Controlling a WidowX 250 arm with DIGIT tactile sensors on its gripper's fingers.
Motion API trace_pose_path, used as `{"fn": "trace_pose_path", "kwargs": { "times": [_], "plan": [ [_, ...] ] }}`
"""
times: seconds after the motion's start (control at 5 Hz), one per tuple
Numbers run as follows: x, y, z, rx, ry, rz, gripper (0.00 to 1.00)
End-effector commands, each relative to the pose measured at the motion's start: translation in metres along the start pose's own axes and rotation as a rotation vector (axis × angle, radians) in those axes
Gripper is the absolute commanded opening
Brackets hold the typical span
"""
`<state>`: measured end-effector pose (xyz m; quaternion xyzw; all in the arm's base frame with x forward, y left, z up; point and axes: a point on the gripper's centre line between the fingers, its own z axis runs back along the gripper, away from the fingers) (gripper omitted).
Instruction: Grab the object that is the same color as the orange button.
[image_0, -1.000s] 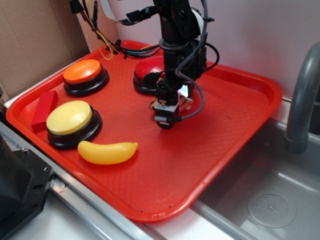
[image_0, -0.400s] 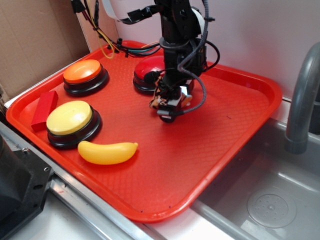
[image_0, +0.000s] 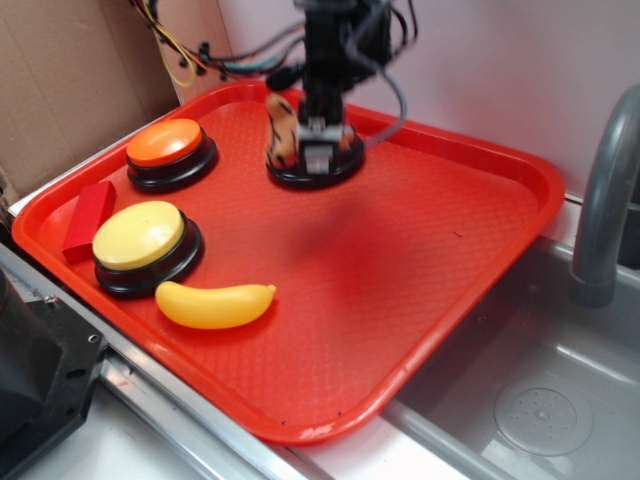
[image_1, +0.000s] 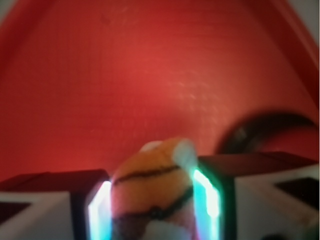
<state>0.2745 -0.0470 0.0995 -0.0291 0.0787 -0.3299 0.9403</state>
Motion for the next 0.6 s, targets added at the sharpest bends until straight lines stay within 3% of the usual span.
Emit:
{"fn": "trace_pose_path", "kwargs": {
  "times": [0.0, 0.2, 0.4],
  "plan": [
    [-0.044, 0.01, 0.086, -0.134, -0.185, 0.46, 0.0],
    [-0.071, 0.012, 0.103, -0.14, -0.269, 0.561, 0.0],
    [-0.08, 0.004, 0.103, -0.09, -0.273, 0.649, 0.0]
  ]
}}
